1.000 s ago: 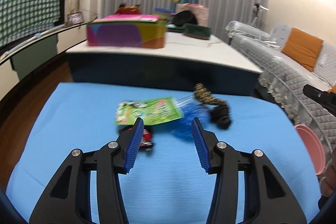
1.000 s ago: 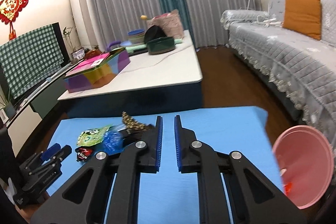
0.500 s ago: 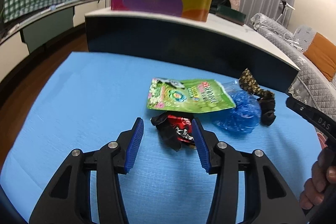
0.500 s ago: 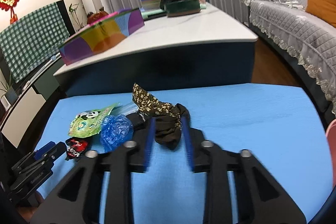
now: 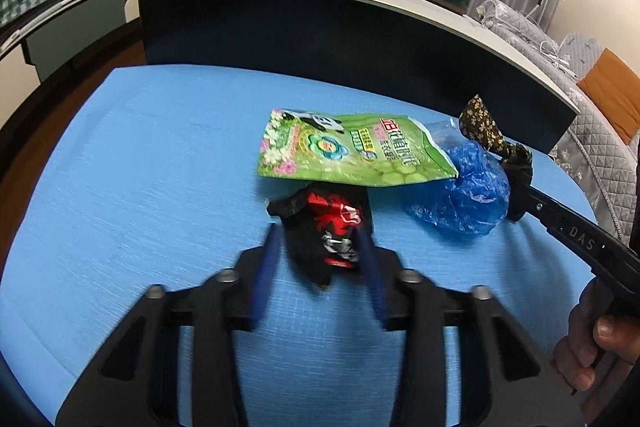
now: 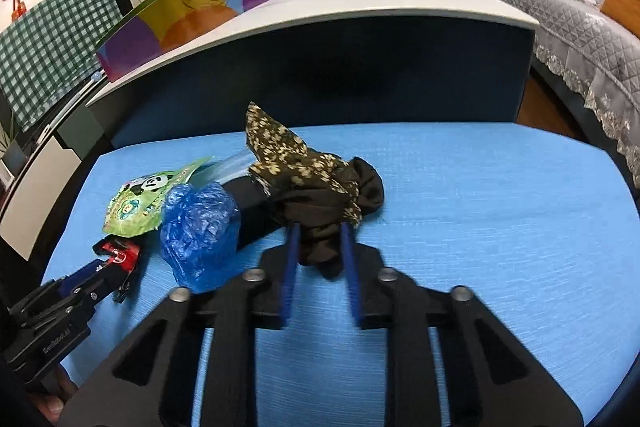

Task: Collect trash
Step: 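Grasp the black-red wrapper with the left gripper while the right grasps the black-gold cloth, then carry the wrapper and cloth to the pink bin and release both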

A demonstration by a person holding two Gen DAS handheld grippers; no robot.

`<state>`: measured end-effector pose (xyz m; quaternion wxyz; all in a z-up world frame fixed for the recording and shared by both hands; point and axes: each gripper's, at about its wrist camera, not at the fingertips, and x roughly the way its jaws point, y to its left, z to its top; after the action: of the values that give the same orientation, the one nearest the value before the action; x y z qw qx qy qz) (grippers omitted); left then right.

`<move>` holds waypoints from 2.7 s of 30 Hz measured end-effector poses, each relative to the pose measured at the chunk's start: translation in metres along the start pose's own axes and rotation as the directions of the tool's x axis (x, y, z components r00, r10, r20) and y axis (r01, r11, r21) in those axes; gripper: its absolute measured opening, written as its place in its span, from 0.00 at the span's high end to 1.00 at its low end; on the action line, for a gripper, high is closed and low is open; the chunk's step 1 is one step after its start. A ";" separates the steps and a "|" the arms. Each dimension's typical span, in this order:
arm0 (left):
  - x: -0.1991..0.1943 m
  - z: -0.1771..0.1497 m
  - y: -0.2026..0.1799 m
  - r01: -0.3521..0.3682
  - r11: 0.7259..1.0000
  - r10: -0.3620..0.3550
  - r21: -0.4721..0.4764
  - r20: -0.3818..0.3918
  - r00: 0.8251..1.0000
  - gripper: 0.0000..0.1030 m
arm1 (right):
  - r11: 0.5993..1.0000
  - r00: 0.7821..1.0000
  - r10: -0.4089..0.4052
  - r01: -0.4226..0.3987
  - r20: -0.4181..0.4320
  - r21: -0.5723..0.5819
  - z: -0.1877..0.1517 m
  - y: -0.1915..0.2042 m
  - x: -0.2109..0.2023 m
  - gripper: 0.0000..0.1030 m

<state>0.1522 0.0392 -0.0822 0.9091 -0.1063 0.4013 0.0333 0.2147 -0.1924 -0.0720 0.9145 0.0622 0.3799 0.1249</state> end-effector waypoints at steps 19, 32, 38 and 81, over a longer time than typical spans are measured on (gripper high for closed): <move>-0.053 -0.009 -0.013 -0.009 0.999 0.004 0.041 0.123 0.992 0.68 | 0.996 0.992 -0.081 0.085 0.095 -0.033 -0.008 0.004 -0.084 0.94; -0.100 -0.013 -0.042 0.053 0.992 -0.075 0.117 0.186 0.980 0.68 | 0.990 0.979 -0.104 0.119 0.175 -0.074 -0.009 0.008 -0.184 0.94; -0.115 -0.013 -0.056 0.068 0.987 -0.099 0.148 0.212 0.972 0.68 | 0.989 0.974 -0.105 0.123 0.203 -0.079 -0.009 -0.004 -0.213 0.94; -0.104 -0.036 -0.201 0.224 0.925 -0.286 0.307 0.176 0.942 0.68 | 0.943 0.911 -0.330 0.306 0.248 0.133 -0.044 -0.143 -0.260 0.94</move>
<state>0.0859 -0.1622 0.0043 0.9498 -0.0229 0.2827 -0.1319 0.0323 -0.4006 0.0439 0.9615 0.0573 0.2635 -0.0527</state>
